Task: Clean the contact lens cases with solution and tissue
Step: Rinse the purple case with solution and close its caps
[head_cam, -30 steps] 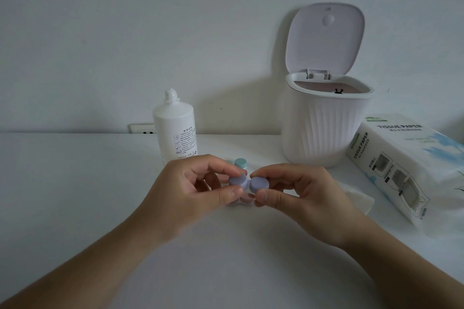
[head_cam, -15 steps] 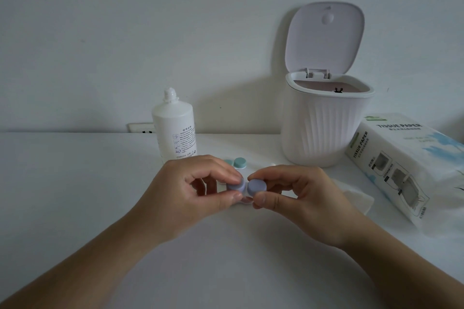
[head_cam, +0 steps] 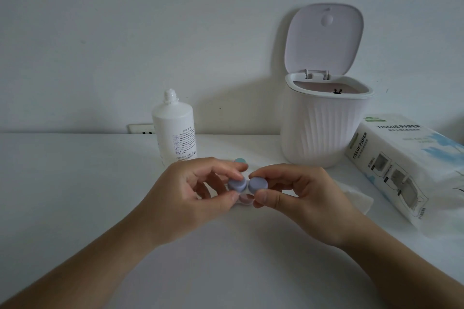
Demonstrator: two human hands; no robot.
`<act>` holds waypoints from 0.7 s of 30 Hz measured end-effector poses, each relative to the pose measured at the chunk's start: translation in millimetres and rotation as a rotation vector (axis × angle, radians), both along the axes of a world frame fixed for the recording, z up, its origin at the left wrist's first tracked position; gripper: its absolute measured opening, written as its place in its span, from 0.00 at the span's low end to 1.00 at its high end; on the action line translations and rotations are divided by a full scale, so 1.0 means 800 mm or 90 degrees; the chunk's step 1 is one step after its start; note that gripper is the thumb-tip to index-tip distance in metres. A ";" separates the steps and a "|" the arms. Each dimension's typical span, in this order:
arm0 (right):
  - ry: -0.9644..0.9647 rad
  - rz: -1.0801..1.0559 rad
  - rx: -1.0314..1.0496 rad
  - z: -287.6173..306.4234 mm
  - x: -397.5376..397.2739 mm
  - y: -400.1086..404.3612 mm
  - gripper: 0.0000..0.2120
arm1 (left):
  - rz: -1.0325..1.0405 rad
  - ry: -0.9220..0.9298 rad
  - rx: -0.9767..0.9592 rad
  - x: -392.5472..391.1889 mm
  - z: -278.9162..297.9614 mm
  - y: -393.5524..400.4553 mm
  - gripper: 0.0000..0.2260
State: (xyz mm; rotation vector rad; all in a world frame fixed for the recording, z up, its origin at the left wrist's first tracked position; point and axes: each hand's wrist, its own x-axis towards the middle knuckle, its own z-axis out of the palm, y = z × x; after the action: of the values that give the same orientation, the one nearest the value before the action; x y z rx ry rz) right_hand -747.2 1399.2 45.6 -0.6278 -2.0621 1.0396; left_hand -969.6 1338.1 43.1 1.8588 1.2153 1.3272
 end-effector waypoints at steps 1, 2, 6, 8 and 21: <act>-0.004 -0.001 0.001 0.000 0.000 0.000 0.06 | 0.008 0.006 -0.001 0.000 0.000 0.000 0.10; -0.009 0.000 0.000 -0.001 0.001 0.001 0.06 | 0.023 0.015 0.004 0.000 0.000 0.001 0.12; -0.014 0.004 -0.007 0.000 0.000 0.000 0.07 | 0.061 0.011 0.008 0.003 -0.002 0.003 0.14; -0.005 0.001 -0.011 0.000 0.001 -0.001 0.07 | 0.035 -0.002 -0.003 0.002 -0.001 0.003 0.13; -0.004 0.002 -0.021 -0.002 -0.001 -0.001 0.08 | 0.039 0.035 -0.061 -0.004 -0.009 0.007 0.12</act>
State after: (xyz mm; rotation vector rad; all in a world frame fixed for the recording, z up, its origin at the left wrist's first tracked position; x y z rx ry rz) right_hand -747.7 1398.6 44.1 -0.6448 -2.0561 1.0764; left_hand -972.6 1343.8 36.2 1.8141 1.3511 1.2347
